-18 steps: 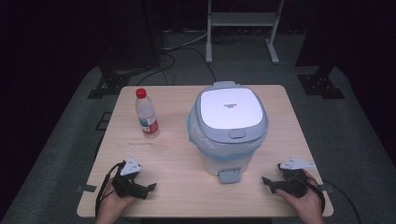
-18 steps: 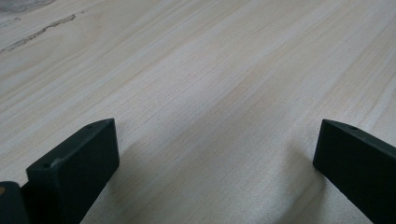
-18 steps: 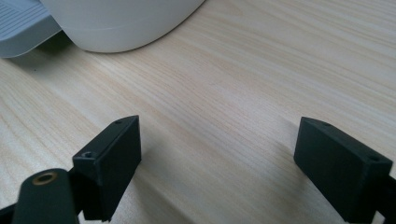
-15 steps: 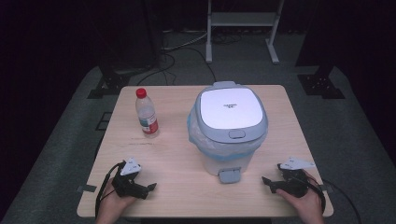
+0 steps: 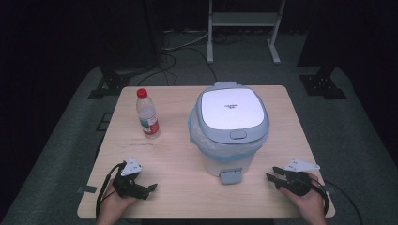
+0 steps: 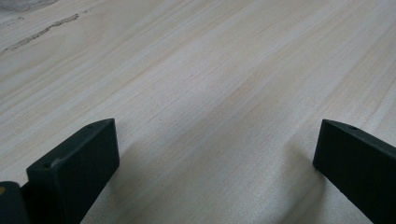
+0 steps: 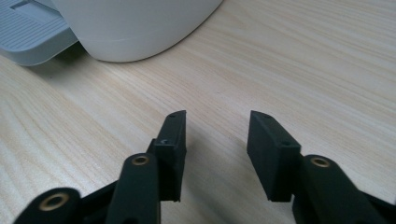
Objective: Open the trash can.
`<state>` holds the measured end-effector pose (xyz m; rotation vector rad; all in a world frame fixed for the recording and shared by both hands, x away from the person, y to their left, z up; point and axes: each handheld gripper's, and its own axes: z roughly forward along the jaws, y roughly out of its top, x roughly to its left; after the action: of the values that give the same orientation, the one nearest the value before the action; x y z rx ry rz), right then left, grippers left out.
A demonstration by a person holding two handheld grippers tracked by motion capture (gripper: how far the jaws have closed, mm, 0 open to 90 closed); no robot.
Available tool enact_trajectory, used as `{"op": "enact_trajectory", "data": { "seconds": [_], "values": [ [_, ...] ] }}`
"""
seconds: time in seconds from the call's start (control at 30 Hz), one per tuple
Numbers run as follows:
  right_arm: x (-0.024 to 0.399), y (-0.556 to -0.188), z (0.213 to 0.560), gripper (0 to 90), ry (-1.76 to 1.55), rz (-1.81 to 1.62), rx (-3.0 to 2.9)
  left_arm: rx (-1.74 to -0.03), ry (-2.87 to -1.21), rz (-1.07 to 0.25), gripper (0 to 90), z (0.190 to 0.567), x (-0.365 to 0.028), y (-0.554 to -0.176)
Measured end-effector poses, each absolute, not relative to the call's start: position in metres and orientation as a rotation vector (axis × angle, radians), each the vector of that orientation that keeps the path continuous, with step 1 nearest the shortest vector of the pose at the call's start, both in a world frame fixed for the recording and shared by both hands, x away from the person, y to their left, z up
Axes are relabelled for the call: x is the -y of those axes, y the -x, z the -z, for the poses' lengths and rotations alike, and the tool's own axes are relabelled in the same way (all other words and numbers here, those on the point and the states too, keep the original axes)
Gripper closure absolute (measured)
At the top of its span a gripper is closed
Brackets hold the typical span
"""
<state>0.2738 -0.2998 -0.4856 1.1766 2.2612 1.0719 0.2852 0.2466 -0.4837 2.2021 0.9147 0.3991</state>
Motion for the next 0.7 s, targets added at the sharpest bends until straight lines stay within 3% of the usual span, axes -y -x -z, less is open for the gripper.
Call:
{"op": "enact_trajectory", "data": {
  "seconds": [0.6,0.7],
  "values": [
    [0.297,-0.268,0.472,89.8,-1.139,-1.196,-2.282,-0.929,-2.198,-0.407,0.0,0.484,-0.247,-0.285],
    [0.295,-0.268,0.470,90.0,-1.112,-1.192,-2.295,-0.930,-2.195,-0.408,0.0,0.484,-0.247,-0.285]
  ]
}}
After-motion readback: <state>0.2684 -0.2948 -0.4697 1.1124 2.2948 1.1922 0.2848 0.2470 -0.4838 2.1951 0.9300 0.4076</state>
